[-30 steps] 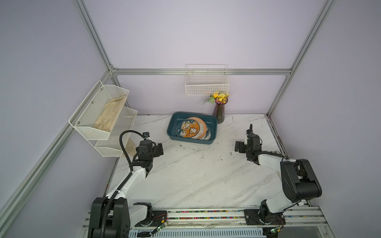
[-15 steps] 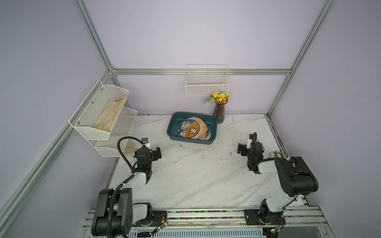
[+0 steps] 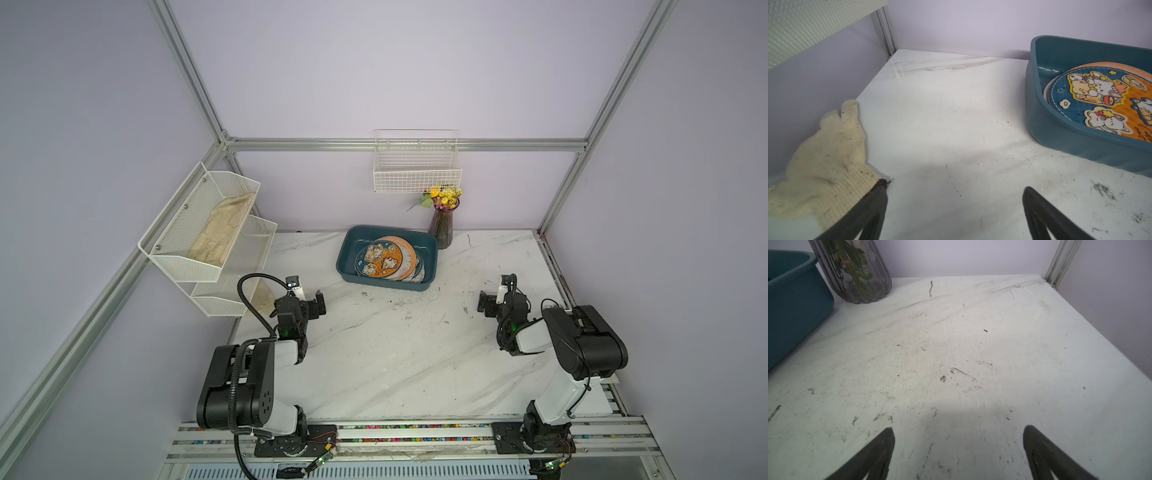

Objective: Put the coasters into the storage box
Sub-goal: Reset both arms

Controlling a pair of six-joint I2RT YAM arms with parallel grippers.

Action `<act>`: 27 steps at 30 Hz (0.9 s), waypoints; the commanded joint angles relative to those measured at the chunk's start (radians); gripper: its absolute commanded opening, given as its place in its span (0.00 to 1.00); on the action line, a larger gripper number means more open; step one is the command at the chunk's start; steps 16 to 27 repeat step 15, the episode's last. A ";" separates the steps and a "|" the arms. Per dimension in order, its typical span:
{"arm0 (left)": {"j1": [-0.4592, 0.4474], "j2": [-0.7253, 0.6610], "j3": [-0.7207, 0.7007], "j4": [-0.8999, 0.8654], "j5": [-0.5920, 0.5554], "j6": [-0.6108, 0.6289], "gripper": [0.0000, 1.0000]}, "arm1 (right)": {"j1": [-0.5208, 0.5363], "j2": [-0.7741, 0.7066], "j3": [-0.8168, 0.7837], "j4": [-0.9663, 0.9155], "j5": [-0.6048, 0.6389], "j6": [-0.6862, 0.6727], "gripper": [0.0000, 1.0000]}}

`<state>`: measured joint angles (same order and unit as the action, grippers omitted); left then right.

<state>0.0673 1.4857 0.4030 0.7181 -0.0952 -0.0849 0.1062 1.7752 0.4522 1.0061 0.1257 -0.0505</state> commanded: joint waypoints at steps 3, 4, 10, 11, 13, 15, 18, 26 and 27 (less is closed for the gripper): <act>0.006 -0.005 -0.007 0.097 0.015 0.008 1.00 | -0.005 0.007 0.012 0.042 0.026 -0.018 0.97; 0.006 -0.003 -0.005 0.098 0.015 0.008 1.00 | -0.005 0.008 0.012 0.042 0.025 -0.018 0.97; 0.006 -0.002 -0.002 0.093 0.014 0.008 1.00 | -0.005 0.010 0.015 0.038 0.022 -0.014 0.97; 0.007 -0.001 -0.003 0.092 0.013 0.008 1.00 | -0.005 0.010 0.019 0.033 0.017 -0.008 0.97; 0.007 0.001 0.001 0.087 0.012 0.009 1.00 | -0.005 0.009 0.019 0.030 0.015 -0.007 0.97; 0.007 0.002 0.002 0.088 0.011 0.010 1.00 | -0.007 0.006 0.013 0.039 0.023 -0.017 0.97; 0.007 0.002 0.002 0.088 0.011 0.010 1.00 | -0.007 0.006 0.013 0.039 0.023 -0.017 0.97; 0.007 0.002 0.002 0.088 0.011 0.010 1.00 | -0.007 0.006 0.013 0.039 0.023 -0.017 0.97; 0.007 0.002 0.002 0.088 0.011 0.010 1.00 | -0.007 0.006 0.013 0.039 0.023 -0.017 0.97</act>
